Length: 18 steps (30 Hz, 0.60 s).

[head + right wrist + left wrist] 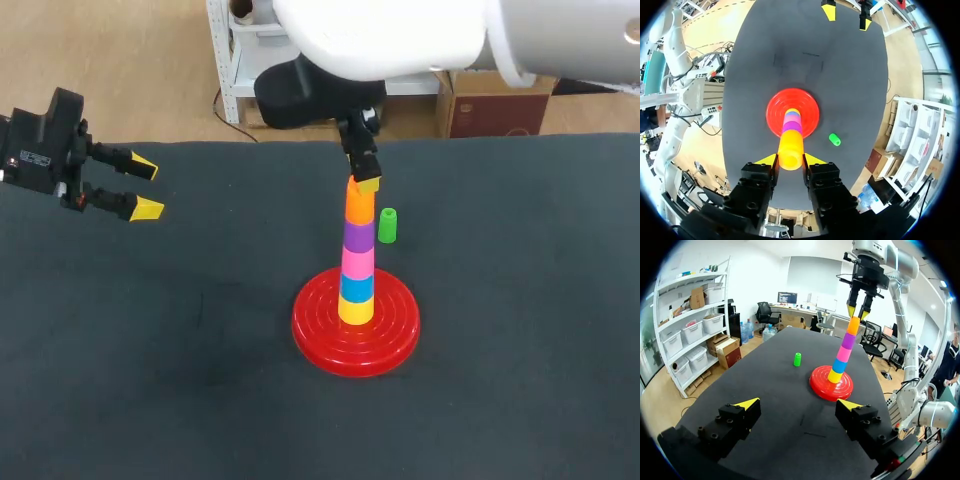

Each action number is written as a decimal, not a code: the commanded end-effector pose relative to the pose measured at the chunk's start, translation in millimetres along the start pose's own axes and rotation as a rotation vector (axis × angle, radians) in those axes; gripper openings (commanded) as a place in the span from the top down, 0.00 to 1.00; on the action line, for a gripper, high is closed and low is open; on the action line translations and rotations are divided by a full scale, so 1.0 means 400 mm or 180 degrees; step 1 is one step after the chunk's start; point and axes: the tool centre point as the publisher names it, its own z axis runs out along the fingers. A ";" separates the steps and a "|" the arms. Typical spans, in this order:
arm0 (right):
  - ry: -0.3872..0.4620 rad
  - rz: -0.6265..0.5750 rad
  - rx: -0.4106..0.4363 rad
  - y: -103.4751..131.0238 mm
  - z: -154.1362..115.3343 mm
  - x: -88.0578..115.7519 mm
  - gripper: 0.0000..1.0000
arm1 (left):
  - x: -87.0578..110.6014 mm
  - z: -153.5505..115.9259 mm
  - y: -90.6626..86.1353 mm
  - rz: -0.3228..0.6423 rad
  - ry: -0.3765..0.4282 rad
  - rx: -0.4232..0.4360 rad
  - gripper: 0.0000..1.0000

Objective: Pick up and stack the cylinders on the red base in this order: pink,purple,orange,green

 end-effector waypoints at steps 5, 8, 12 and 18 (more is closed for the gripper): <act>0.0037 -0.0029 -0.0087 -0.007 0.025 -0.021 1.00 | 0.004 -0.001 0.003 0.0011 -0.0009 0.0010 0.00; -0.0029 -0.0014 -0.0063 -0.002 0.028 -0.018 1.00 | 0.004 -0.001 0.003 0.0011 -0.0009 0.0010 0.00; -0.0216 0.0058 0.0076 0.007 0.003 -0.007 0.00 | 0.004 -0.001 0.003 0.0011 -0.0009 0.0010 0.00; -0.0474 0.0271 0.0323 0.028 -0.060 0.028 0.00 | 0.004 -0.001 0.003 0.0011 -0.0009 0.0010 0.00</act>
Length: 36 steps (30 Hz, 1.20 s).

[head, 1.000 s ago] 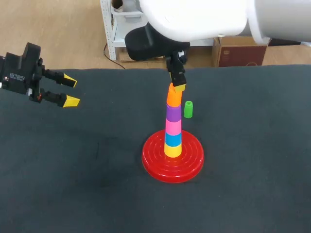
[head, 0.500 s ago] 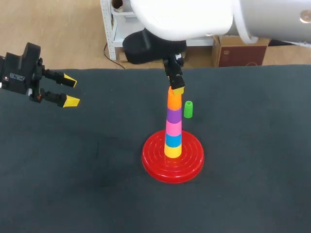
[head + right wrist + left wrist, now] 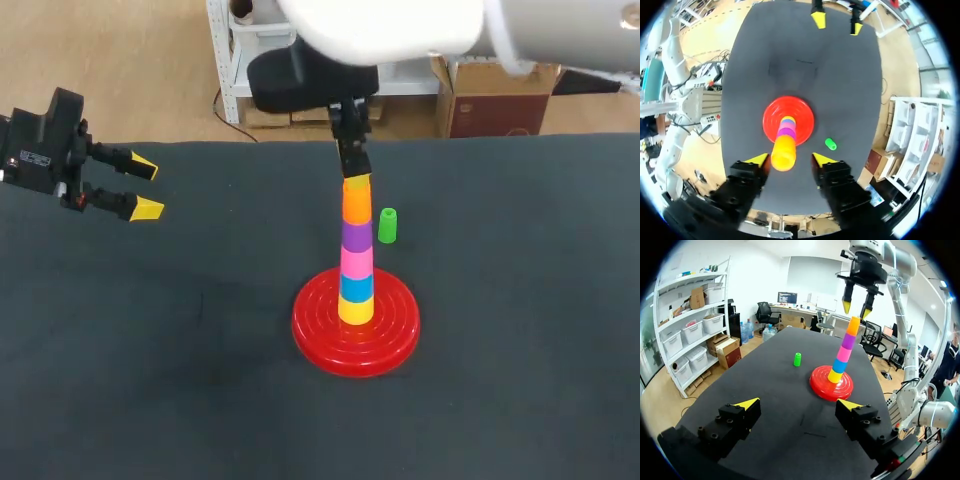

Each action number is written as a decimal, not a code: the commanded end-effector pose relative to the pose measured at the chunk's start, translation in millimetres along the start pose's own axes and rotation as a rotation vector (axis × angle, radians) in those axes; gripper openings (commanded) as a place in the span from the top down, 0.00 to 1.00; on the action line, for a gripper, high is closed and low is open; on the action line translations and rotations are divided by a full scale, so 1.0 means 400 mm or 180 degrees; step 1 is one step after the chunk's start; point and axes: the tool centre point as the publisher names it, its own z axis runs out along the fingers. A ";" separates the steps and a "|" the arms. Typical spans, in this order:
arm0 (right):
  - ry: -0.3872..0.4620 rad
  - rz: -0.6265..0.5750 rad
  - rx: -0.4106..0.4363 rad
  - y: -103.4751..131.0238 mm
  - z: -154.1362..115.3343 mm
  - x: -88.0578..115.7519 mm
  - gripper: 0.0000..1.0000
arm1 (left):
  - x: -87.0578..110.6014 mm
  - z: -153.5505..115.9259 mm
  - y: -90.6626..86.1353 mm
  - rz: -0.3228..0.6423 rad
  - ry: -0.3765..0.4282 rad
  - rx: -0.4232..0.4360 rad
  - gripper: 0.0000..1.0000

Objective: Pick up and stack the cylinders on the red base in this order: pink,purple,orange,green

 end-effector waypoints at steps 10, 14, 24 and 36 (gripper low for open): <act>-0.0439 0.0799 0.0399 -0.044 0.015 0.138 0.00 | 0.004 -0.001 0.003 0.0011 -0.0009 0.0009 0.00; -0.0568 0.1040 0.0420 -0.101 0.068 0.151 0.00 | 0.004 -0.001 0.003 0.0011 -0.0009 0.0009 0.00; -0.0582 0.1461 0.0098 -0.233 0.222 0.178 0.00 | 0.004 -0.001 0.003 0.0011 -0.0009 0.0009 0.00; -0.0426 0.1553 -0.0117 -0.282 0.360 0.162 0.00 | 0.004 -0.001 0.003 0.0011 -0.0009 0.0009 0.00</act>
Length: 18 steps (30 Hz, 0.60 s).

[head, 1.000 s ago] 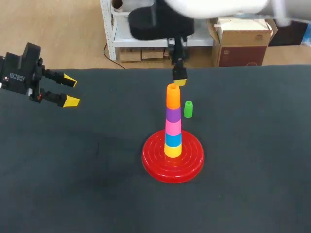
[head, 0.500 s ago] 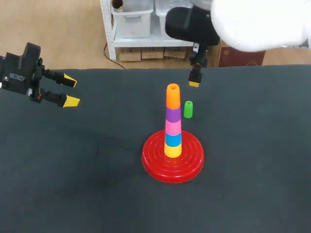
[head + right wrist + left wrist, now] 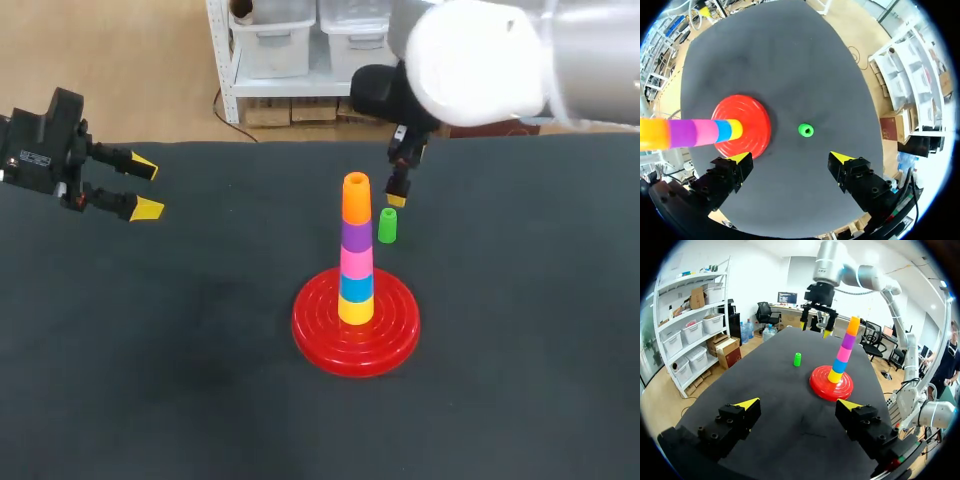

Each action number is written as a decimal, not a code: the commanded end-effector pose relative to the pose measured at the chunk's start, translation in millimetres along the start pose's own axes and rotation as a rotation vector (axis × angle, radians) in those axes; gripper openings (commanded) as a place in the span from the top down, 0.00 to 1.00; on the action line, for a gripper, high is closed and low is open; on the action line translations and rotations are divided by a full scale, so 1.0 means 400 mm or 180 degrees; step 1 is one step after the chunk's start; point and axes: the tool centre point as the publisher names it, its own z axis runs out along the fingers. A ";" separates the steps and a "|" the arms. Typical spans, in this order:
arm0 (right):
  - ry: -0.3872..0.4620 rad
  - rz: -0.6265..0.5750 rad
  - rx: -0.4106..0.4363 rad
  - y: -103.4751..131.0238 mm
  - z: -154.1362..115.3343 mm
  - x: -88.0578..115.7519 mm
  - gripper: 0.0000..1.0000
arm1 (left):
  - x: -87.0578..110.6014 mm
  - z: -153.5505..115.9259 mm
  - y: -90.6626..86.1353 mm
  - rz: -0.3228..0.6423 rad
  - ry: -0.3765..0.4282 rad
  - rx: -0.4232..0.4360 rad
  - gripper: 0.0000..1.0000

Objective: Pick up and stack the cylinders on the red base in this order: pink,purple,orange,green

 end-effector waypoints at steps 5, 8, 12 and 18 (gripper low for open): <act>0.0070 0.0085 -0.0033 -0.035 0.080 -0.025 0.00 | 0.004 -0.001 0.003 0.0011 -0.0009 0.0010 0.00; 0.0062 0.0057 -0.0008 -0.035 0.111 -0.033 0.00 | 0.004 -0.001 0.003 0.0011 -0.0009 0.0010 0.00; 0.0048 0.0038 -0.0010 -0.031 0.150 -0.050 0.00 | 0.004 -0.001 0.003 0.0011 -0.0009 0.0010 0.00; 0.0069 0.0047 -0.0042 -0.040 0.191 -0.064 0.00 | 0.004 -0.001 0.003 0.0011 -0.0009 0.0010 0.00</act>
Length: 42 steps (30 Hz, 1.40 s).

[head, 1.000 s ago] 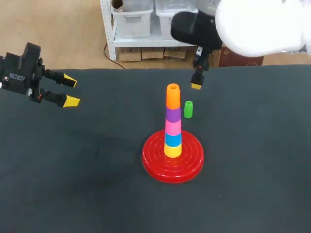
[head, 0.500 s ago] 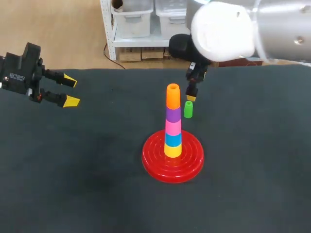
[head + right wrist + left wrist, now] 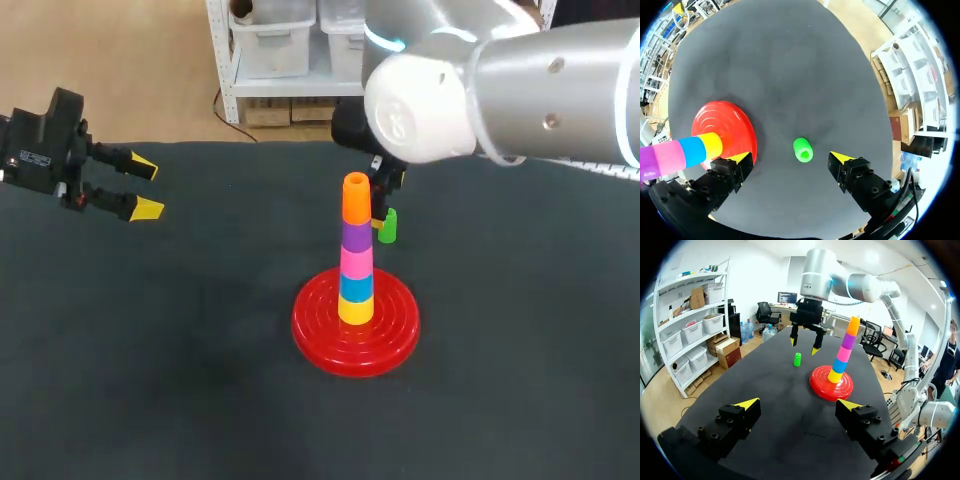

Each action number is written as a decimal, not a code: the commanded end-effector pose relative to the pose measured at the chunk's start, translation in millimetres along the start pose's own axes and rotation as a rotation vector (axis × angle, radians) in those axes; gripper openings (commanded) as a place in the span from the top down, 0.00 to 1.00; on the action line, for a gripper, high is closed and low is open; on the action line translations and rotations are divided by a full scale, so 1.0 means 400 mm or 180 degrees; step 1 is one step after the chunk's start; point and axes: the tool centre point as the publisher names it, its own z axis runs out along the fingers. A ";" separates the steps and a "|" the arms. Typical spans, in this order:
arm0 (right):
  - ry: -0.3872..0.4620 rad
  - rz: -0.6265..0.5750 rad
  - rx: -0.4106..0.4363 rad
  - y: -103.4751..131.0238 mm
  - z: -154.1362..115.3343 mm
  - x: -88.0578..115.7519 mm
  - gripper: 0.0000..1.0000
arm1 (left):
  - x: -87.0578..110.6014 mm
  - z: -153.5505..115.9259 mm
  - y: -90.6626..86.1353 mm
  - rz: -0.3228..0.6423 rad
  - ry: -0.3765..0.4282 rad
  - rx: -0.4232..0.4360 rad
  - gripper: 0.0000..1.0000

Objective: Pick up and stack the cylinders on the red base in this order: pink,purple,orange,green

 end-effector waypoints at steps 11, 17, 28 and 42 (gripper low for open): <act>0.0087 0.0067 -0.0028 -0.026 0.040 0.008 0.00 | 0.004 -0.001 0.003 0.0011 -0.0009 0.0010 0.00; 0.0101 0.0062 -0.0023 -0.033 0.046 0.015 0.00 | 0.004 -0.001 0.003 0.0011 -0.0009 0.0010 0.00; 0.0116 0.0098 -0.0018 -0.036 0.059 0.032 0.02 | 0.004 -0.001 0.003 0.0011 -0.0009 0.0010 0.00; 0.0087 0.0110 -0.0001 -0.039 0.079 0.019 0.18 | 0.004 -0.001 0.003 0.0011 -0.0009 0.0010 0.00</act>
